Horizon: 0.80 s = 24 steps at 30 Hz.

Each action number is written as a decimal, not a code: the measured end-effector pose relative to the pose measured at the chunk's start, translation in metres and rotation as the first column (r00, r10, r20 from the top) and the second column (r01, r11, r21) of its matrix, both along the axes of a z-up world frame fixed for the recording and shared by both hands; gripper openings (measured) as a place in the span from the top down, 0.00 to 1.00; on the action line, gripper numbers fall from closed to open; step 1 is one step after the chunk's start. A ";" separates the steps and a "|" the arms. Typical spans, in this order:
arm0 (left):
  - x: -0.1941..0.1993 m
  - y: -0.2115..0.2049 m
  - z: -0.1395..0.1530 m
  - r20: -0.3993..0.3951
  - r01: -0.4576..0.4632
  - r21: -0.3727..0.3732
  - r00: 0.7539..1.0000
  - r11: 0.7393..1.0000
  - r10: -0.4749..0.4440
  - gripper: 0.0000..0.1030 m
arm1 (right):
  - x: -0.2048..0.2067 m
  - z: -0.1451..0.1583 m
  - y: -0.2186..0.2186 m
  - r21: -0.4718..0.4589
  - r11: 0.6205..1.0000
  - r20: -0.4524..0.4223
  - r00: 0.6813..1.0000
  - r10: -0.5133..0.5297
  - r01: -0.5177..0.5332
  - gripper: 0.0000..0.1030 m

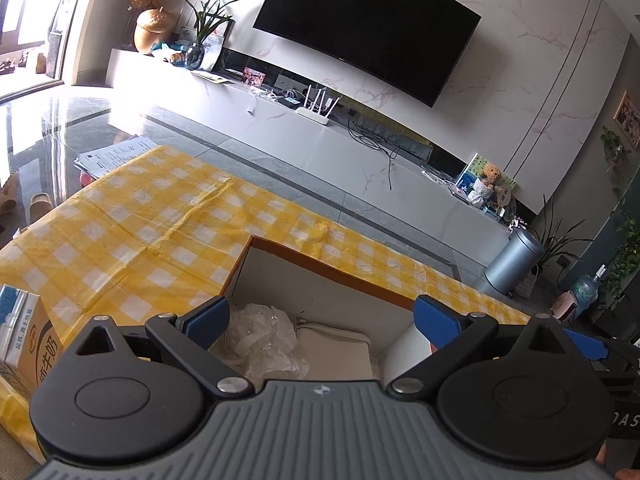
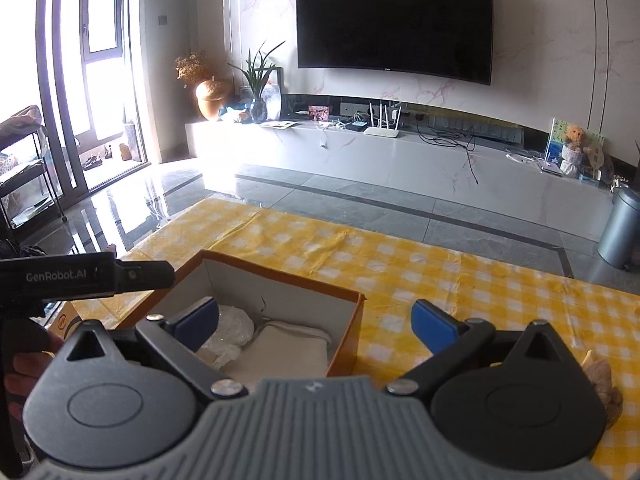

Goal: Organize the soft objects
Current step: 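Move both tools back over the remaining items on the table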

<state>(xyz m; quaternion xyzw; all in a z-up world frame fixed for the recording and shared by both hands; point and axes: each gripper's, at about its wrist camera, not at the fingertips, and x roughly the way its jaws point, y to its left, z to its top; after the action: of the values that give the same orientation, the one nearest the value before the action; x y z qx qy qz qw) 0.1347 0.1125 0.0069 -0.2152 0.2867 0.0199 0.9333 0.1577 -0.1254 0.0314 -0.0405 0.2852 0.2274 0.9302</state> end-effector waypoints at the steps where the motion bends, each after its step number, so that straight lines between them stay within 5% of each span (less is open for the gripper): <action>1: -0.001 -0.001 0.001 0.006 -0.008 -0.006 1.000 1.000 0.008 0.00 | -0.001 0.004 -0.009 -0.007 1.000 0.005 1.000 -0.003 0.003 0.02; 5: -0.010 -0.003 0.007 0.041 0.024 -0.073 0.999 0.997 -0.021 0.00 | -0.003 0.017 -0.050 -0.068 0.995 0.059 0.995 -0.075 0.079 0.02; 9: -0.018 -0.014 0.018 0.095 0.097 -0.124 0.992 0.988 -0.086 0.00 | 0.004 0.024 -0.104 -0.139 0.938 0.155 0.942 -0.298 0.319 0.02; 19: -0.010 -0.082 0.028 0.064 0.227 0.068 0.971 0.972 -0.231 0.00 | 0.012 -0.005 -0.222 -0.141 0.799 0.139 0.811 -0.569 0.585 0.02; 24: 0.003 -0.130 0.027 -0.023 0.287 0.134 0.958 0.949 -0.286 0.00 | 0.034 -0.046 -0.263 -0.108 0.795 0.035 0.801 -0.597 0.597 0.02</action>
<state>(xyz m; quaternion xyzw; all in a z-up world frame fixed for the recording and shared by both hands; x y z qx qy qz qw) 0.1377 -0.0174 0.0339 -0.1073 0.3145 -0.0960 0.9383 0.1915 -0.3880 -0.0142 -0.0010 0.2962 -0.0940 0.9505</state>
